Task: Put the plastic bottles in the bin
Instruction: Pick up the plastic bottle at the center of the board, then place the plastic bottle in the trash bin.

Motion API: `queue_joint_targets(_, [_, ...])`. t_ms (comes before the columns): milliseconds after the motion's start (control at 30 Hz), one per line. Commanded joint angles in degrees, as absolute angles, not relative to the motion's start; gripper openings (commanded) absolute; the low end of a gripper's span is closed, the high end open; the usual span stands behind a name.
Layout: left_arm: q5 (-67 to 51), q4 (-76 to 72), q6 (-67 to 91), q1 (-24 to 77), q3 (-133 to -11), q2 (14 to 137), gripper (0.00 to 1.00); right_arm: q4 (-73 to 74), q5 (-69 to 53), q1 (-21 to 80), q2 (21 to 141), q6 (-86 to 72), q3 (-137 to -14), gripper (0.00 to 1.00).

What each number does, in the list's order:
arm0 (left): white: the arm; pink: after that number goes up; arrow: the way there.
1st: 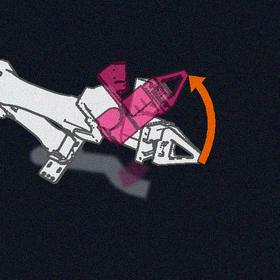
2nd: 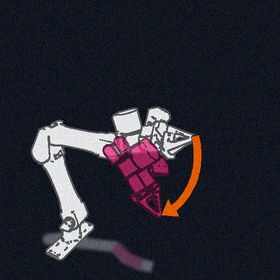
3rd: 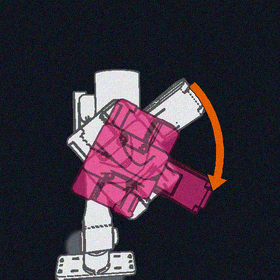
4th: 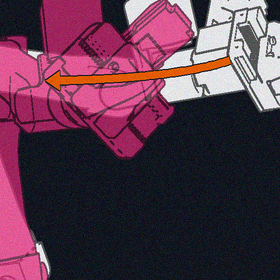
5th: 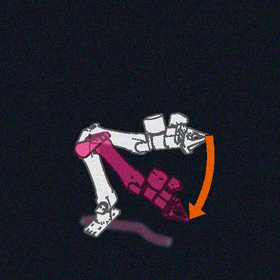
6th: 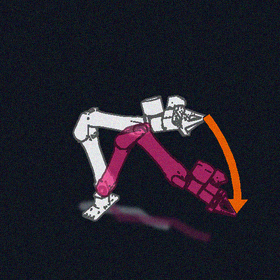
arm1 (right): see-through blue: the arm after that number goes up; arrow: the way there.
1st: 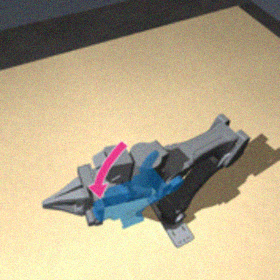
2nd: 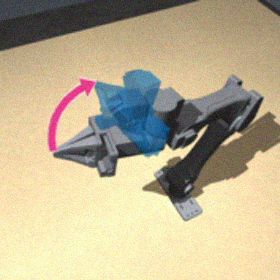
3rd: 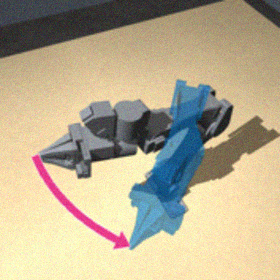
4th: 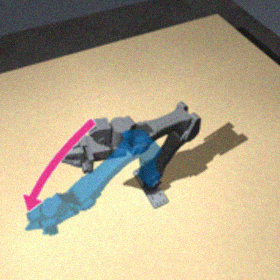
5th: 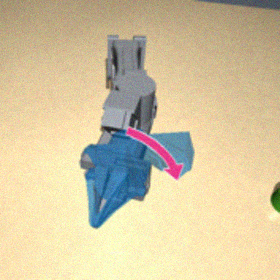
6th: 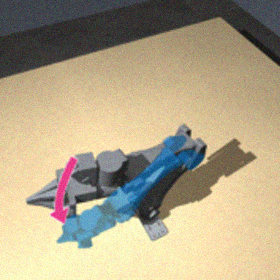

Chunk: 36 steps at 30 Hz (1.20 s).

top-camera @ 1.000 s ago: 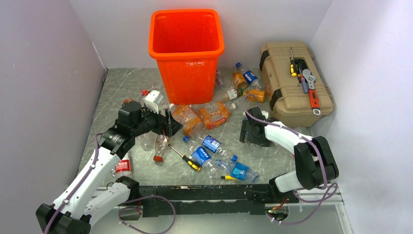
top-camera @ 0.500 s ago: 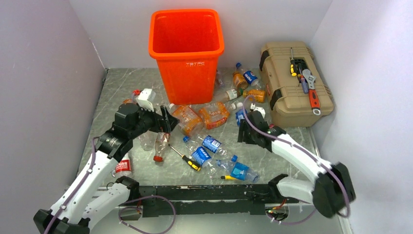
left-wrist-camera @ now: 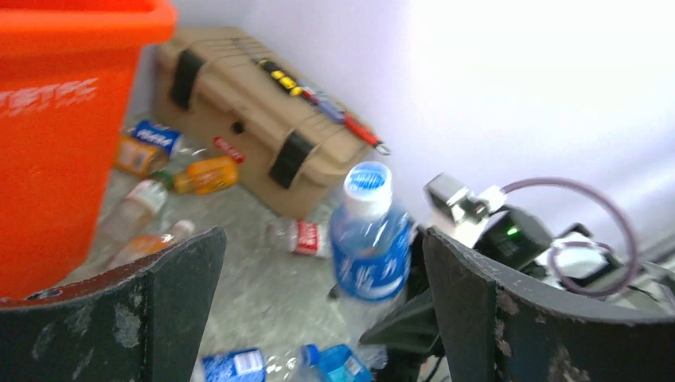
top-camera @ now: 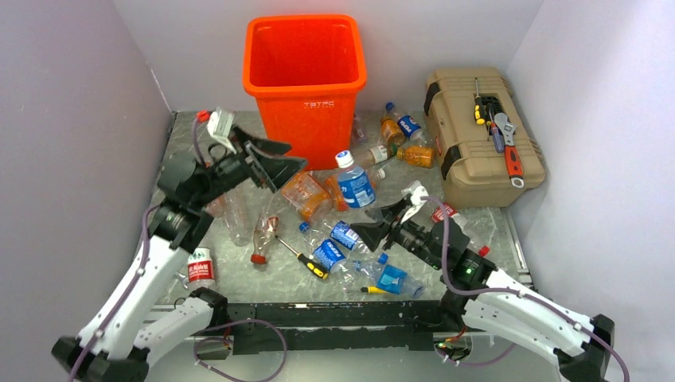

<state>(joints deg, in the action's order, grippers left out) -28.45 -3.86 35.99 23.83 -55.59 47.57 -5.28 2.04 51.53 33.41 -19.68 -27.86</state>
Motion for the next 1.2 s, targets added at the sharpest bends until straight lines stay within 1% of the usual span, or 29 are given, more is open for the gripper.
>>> queue_joint_targets(0, [-43.5, -16.2, 43.2, 24.1, -62.5, 55.8, 0.99, -22.6, -3.3, 53.7, 35.7, -16.7, -25.4, 0.48])
queue_joint_targets(100, [-46.7, -19.7, 45.1, 26.0, -64.8, 59.9, 0.98, -27.5, -3.3, 54.4, 37.2, -17.2, -24.9, 0.48])
queue_joint_targets(233, [-43.9, -12.2, 37.4, 31.8, -68.0, 62.8, 0.95, -30.1, -3.7, 54.9, 38.6, -17.4, -25.2, 0.48])
queue_joint_targets(367, [-41.7, -9.6, 34.1, 35.7, -68.7, 64.0, 0.9, -30.9, -3.8, 55.3, 39.4, -17.3, -25.5, 0.48])
queue_joint_targets(500, [-39.9, -8.9, 33.3, 36.6, -69.2, 64.5, 0.84, -30.6, -3.8, 55.8, 39.6, -17.0, -25.9, 0.48])
queue_joint_targets(533, [-39.7, -9.2, 33.3, 36.8, -69.2, 64.6, 0.82, -30.3, -3.6, 56.0, 39.7, -16.9, -26.0, 0.47])
queue_joint_targets(633, [-39.9, -10.0, 33.4, 37.1, -69.4, 64.8, 0.67, -30.0, -3.3, 56.2, 39.7, -16.8, -25.9, 0.47])
queue_joint_targets(733, [-40.3, -9.9, 33.2, 37.3, -69.5, 65.2, 0.48, -29.7, -3.0, 56.4, 39.9, -16.8, -25.7, 0.47])
queue_joint_targets(833, [-40.0, -10.7, 33.1, 37.6, -68.9, 65.0, 0.24, -28.4, -2.9, 56.6, 40.5, -16.6, -26.1, 0.48])
queue_joint_targets(867, [-39.8, -11.1, 32.8, 37.7, -68.6, 64.8, 0.14, -27.9, -3.0, 56.6, 40.6, -16.9, -26.4, 0.51])
queue_joint_targets(900, [-39.6, -11.3, 32.6, 37.7, -68.4, 64.6, 0.05, -26.8, -2.9, 56.7, 40.9, -17.4, -26.9, 0.61])
queue_joint_targets(933, [-39.1, -11.2, 32.3, 37.7, -68.4, 64.4, 0.0, -24.8, -2.6, 56.6, 41.3, -18.0, -28.0, 0.74])
queue_joint_targets(1000, [-38.0, -10.2, 31.0, 37.7, -68.9, 64.0, 0.0, -19.0, -1.6, 56.7, 42.0, -19.3, -31.2, 0.96])
queue_joint_targets(1033, [-37.2, -9.2, 29.7, 37.7, -69.8, 63.7, 0.0, -16.1, -0.6, 56.6, 42.0, -20.1, -32.7, 0.99])
queue_joint_targets(1167, [-28.3, -1.5, 20.5, 37.6, -76.4, 62.4, 0.0, -4.8, 6.4, 56.6, 41.0, -23.3, -38.1, 1.0])
